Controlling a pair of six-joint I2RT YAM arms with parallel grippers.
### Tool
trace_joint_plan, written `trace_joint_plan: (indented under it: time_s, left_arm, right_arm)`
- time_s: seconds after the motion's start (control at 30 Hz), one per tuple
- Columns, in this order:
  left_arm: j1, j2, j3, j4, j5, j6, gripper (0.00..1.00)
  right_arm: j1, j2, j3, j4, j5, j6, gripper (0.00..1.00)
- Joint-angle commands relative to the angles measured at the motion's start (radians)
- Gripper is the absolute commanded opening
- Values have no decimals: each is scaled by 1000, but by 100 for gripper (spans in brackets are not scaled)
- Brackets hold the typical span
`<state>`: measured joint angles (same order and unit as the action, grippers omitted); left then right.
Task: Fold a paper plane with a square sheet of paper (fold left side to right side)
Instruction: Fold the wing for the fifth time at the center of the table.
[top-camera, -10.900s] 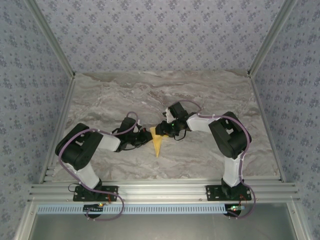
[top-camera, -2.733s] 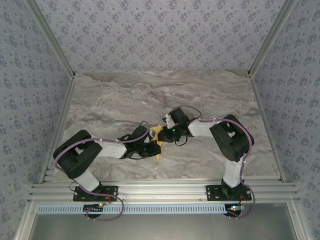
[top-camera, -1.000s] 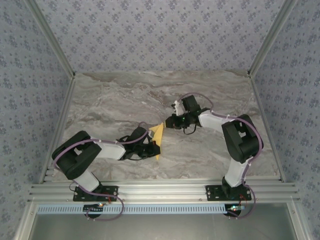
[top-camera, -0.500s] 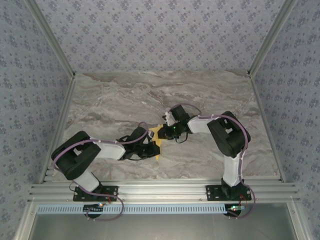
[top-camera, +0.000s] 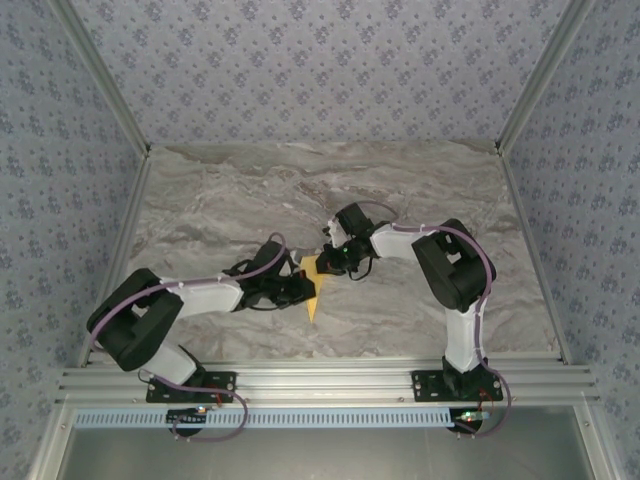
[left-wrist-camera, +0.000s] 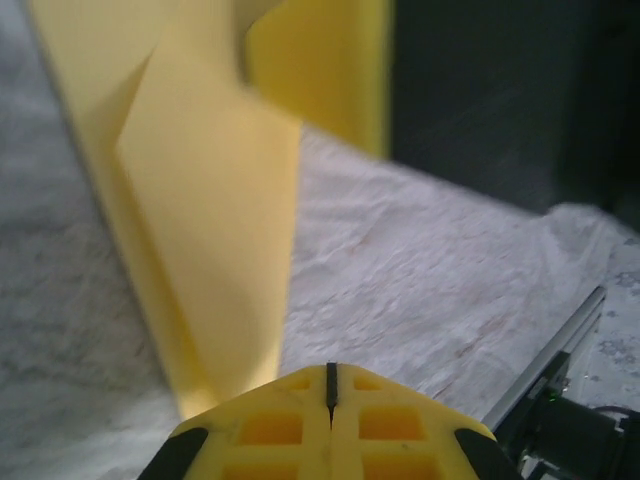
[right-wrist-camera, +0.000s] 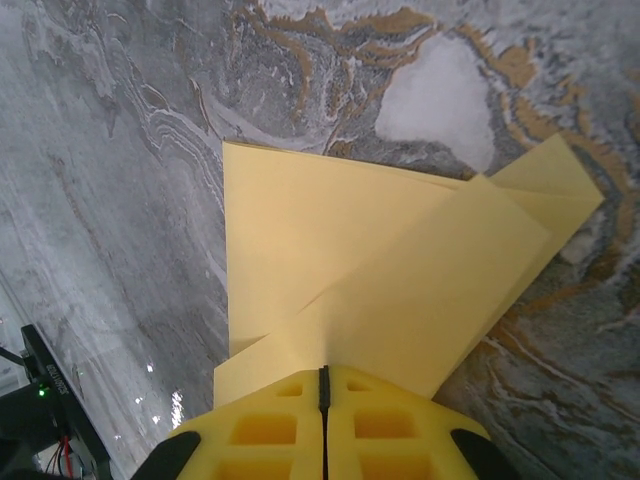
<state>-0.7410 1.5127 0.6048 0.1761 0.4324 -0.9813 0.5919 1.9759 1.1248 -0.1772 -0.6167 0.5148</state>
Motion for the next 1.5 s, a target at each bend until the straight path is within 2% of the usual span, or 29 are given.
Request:
trace_joint_plan:
  time_s: [0.0,0.27,0.6,1.07,1.47]
  left_arm:
    - [0,27,58,-25,43,39,1]
    - [1,149,113,-7,47,56,0]
    - [-1,188,93,-73,5,68,0]
    - [-78,50,-49,-181,10,81,0]
    - [-86,-92,-176,-228,-7,46,0]
  right_arm:
    - [1,37,4,-84,46,-19,7]
    - [5,37,9,-91,45,-18,7]
    - [6,34,18,-126,65,-29,7]
    - [0,63,51,-169,84,-33,7]
    - [-1,75,58,-179,86,-33,7]
